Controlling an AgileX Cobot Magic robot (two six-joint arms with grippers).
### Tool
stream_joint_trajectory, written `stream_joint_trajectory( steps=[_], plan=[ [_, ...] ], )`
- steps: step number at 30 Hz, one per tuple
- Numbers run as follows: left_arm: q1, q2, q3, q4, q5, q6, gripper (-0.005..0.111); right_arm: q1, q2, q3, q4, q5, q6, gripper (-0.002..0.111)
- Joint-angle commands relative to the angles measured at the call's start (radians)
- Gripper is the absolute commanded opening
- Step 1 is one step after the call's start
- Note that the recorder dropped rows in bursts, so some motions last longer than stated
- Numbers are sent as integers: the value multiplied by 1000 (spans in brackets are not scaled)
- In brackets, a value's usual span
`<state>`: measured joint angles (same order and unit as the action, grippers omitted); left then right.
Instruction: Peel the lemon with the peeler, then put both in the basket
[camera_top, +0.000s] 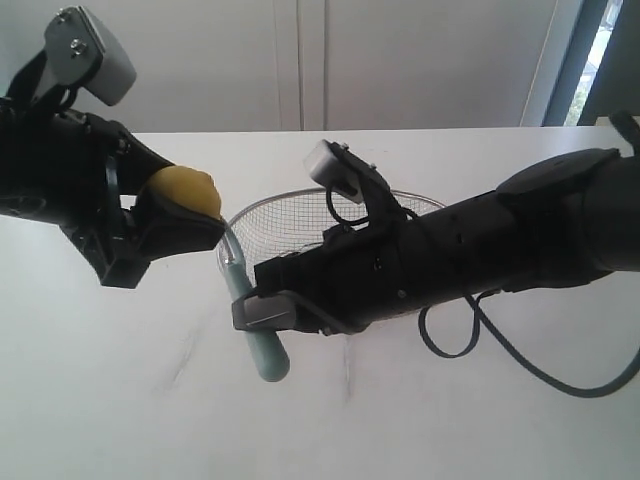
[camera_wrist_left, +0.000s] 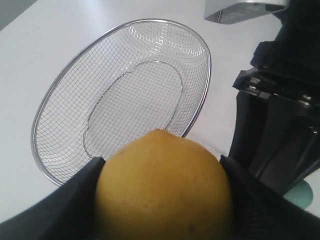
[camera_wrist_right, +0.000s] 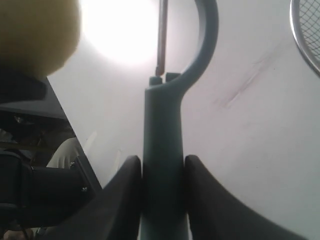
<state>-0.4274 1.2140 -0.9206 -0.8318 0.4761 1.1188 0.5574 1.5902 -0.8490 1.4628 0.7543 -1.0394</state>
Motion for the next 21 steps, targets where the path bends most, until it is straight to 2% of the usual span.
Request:
stream_joint_trajectory(
  steps=[1,21],
  plan=[
    [-3,20,1,-54,-14,4,0,13,-1,3,16,-8,-15,0],
    [-3,64,1,-50,-32,6,0,11,-1,3,18,-23,-22,0]
  ],
)
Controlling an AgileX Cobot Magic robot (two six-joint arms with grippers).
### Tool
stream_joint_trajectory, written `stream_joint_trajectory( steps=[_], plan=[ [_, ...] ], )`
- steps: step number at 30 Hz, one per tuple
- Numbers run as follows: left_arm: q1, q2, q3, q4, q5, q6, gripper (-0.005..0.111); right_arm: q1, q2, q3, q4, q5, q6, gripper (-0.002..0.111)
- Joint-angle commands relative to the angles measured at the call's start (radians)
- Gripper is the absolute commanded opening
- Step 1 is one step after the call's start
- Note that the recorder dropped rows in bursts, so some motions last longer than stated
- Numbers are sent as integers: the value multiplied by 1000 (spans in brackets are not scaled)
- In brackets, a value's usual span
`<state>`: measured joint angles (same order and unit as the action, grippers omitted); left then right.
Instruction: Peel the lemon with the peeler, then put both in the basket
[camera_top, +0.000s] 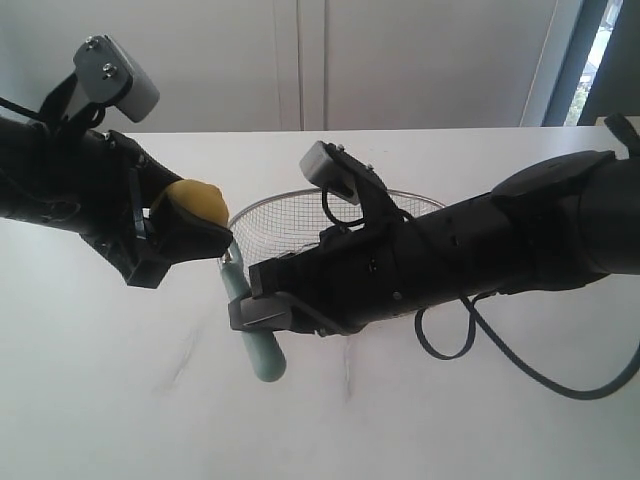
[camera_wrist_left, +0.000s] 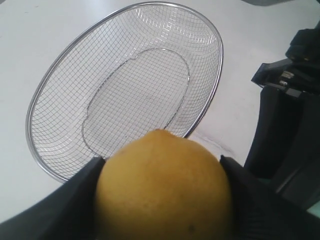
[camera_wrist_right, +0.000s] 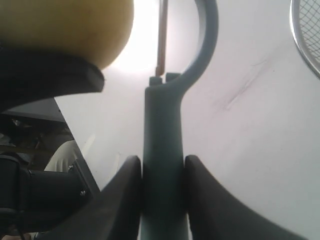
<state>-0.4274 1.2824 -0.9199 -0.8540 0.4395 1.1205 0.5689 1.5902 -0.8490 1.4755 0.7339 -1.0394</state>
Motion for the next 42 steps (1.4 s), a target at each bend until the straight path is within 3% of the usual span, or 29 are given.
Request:
stream_joint_trajectory(
  steps=[1,28,42],
  plan=[
    [-3,-4,0,-28,3,4,0,0,-1,3,5,-2,-22,0],
    [-3,-4,0,-28,3,4,0,-2,-74,3,-22,-83,-22,0],
    [-3,-4,0,-28,3,4,0,-2,-257,3,-212,-140,128,0]
  ],
)
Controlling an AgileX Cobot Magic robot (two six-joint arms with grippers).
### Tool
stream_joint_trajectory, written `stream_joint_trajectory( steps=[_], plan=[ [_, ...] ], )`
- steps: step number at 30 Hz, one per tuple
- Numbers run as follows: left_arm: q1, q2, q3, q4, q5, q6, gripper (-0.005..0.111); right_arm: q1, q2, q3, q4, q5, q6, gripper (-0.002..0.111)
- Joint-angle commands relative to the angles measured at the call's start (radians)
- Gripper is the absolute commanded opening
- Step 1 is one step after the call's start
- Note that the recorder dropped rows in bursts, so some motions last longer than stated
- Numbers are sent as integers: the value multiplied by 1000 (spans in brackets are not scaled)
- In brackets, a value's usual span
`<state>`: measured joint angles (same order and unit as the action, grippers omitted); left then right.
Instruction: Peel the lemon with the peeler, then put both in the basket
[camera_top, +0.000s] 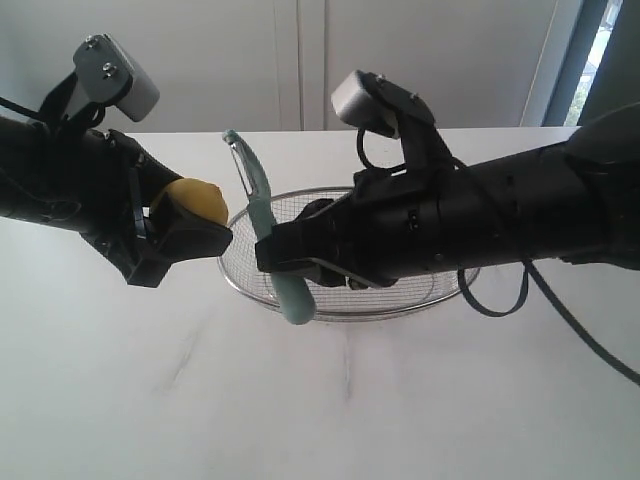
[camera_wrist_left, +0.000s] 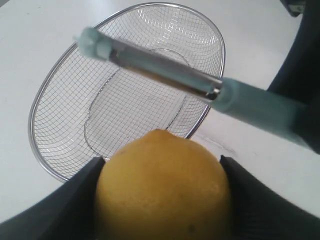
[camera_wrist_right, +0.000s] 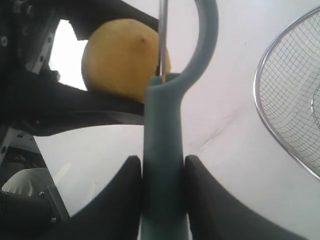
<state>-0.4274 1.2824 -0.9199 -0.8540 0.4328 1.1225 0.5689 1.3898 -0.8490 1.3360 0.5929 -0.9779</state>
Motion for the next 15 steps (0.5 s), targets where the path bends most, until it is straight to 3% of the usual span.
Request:
stream_joint_trajectory(
  steps=[1,6,12,15],
  plan=[
    [-3,-4,0,-28,9,2,0,-2,-69,3,-91,1,87,0],
    [-3,-4,0,-28,12,2,0,-2,-145,3,-245,-35,199,0],
    [-3,-4,0,-28,25,2,0,-2,-168,7,-619,-131,537,0],
    [-3,-4,0,-28,31,2,0,-4,-166,44,-712,-193,633,0]
  ],
)
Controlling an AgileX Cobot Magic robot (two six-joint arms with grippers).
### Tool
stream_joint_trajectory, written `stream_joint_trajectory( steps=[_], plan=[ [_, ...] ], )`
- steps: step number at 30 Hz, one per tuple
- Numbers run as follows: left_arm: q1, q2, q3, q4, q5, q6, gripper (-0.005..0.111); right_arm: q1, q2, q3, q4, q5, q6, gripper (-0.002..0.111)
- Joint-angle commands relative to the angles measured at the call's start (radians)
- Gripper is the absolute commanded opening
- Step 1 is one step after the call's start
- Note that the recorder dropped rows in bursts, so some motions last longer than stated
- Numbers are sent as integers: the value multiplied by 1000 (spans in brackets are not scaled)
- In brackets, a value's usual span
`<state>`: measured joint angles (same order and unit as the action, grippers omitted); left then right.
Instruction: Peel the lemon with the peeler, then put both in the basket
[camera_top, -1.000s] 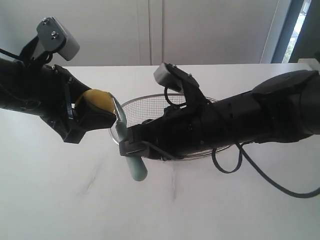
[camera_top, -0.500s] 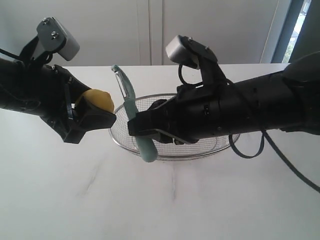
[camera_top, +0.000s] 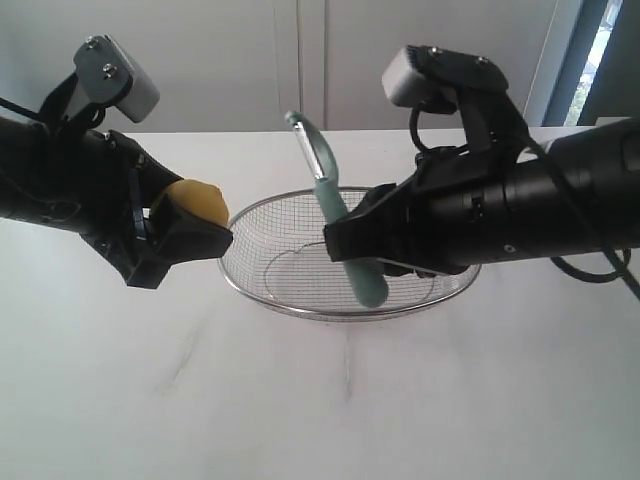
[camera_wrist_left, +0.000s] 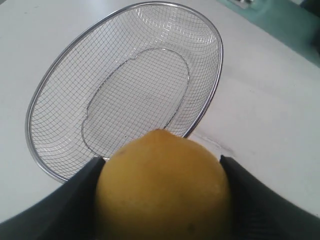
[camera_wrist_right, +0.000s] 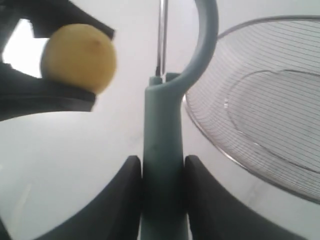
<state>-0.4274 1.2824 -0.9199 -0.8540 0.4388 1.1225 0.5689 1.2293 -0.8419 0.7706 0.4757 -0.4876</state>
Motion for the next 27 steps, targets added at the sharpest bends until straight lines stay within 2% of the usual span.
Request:
stream_joint_trajectory(
  steps=[1,11,14,21,24,27],
  plan=[
    [-3,-4,0,-28,25,2,0,-12,-2,54,-147,-87,153,0],
    [-3,-57,0,-36,29,2,0,-35,130,122,-87,-128,143,0],
    [-3,-80,0,-36,29,2,0,-31,166,122,59,-109,17,0],
    [-3,-95,0,-50,33,2,0,-29,261,120,707,130,-595,0],
    [-3,-95,0,-49,45,2,0,-29,302,117,852,211,-700,0],
    [-3,-95,0,-49,45,2,0,-29,338,102,870,260,-717,0]
  ],
)
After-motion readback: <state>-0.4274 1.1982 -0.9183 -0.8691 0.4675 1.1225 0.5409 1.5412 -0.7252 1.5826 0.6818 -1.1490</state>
